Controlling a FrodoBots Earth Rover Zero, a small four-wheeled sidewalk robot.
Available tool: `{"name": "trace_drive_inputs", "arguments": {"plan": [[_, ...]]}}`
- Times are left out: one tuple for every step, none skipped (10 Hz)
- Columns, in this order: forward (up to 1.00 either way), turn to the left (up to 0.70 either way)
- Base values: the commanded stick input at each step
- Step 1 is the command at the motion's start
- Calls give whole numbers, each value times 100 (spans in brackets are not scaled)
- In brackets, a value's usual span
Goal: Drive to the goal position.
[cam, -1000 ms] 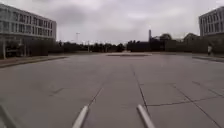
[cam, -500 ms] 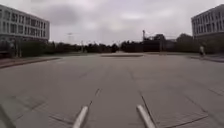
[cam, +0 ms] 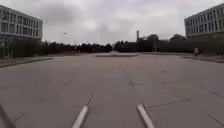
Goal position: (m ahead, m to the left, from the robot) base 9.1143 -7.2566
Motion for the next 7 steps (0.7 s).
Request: {"name": "trace_drive_inputs", "arguments": {"plan": [[100,-27],[100,-27],[100,-27],[100,-27],[100,-27],[100,-27],[100,-27]]}}
